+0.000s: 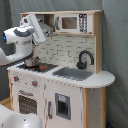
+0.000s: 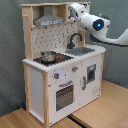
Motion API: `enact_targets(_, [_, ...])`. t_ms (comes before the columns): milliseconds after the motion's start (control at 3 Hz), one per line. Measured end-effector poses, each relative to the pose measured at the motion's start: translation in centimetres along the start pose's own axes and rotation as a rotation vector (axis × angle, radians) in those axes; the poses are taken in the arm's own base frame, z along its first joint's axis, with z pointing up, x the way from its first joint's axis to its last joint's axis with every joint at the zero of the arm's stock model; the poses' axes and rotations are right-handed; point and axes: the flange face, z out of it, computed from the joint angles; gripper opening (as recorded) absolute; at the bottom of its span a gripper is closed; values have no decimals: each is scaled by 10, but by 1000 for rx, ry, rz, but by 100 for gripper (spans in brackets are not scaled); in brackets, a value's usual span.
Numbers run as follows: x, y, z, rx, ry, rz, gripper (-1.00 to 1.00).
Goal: Play with the kitchen
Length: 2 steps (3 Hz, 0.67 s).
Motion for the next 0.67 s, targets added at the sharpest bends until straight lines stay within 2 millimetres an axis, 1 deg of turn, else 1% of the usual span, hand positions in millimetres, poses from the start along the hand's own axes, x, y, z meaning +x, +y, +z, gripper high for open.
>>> enact_targets(333, [23,-8,-35,-42,17,-99,100])
enact_targets(667, [45,-24,-67,-88,30,-201,100])
